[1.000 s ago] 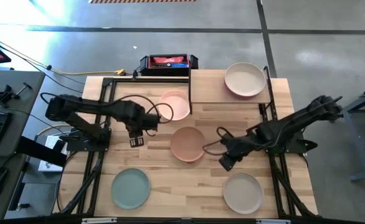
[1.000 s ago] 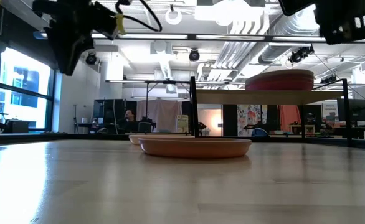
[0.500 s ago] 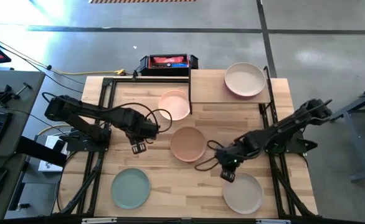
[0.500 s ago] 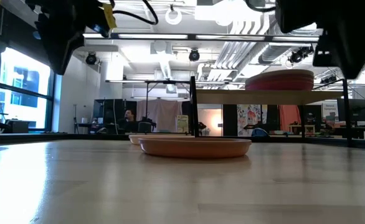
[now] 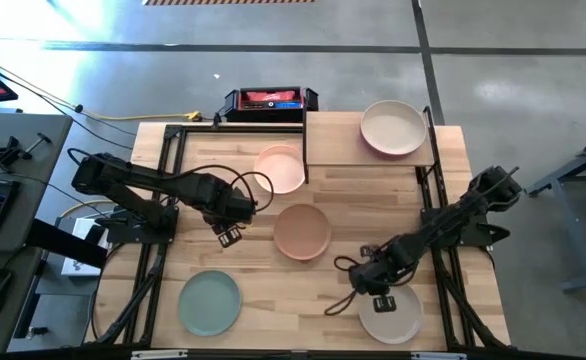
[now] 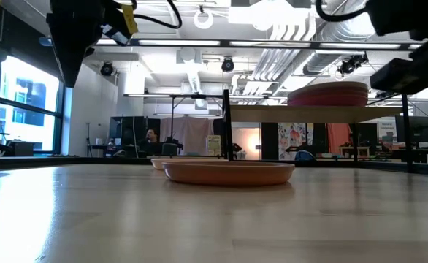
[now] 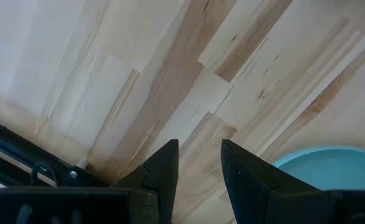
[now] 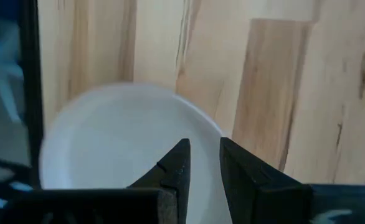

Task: Place and stack plates onto a shelf
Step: Put the white plate on the shelf

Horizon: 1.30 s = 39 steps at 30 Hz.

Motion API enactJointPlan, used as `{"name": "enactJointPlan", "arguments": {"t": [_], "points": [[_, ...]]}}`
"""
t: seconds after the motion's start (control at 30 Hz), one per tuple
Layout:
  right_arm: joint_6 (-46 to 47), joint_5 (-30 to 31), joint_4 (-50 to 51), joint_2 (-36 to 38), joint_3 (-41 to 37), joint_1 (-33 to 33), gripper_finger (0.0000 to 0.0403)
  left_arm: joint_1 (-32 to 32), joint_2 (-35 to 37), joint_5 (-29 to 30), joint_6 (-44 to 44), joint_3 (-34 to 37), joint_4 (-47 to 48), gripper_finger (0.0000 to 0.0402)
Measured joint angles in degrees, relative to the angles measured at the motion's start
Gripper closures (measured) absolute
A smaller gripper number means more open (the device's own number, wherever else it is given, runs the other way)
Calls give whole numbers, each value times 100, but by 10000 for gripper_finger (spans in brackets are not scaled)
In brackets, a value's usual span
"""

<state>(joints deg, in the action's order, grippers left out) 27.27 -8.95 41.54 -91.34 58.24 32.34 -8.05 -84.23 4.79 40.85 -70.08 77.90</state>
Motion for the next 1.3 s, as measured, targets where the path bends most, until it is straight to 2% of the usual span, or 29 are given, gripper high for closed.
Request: {"name": "enactJointPlan", "arguments": {"t": [0.37, 0.57, 1.3], "points": [[-734, 778, 244, -355, 0, 275, 339, 0, 0, 1, 263, -2, -242, 291], [-979, 789, 239, -360, 0, 271, 339, 2, 0, 3, 261, -2, -497, 291], [-1039, 678, -157, -401, -582, 271, 339, 4, 2, 32, 263, -2, -484, 291]]}}
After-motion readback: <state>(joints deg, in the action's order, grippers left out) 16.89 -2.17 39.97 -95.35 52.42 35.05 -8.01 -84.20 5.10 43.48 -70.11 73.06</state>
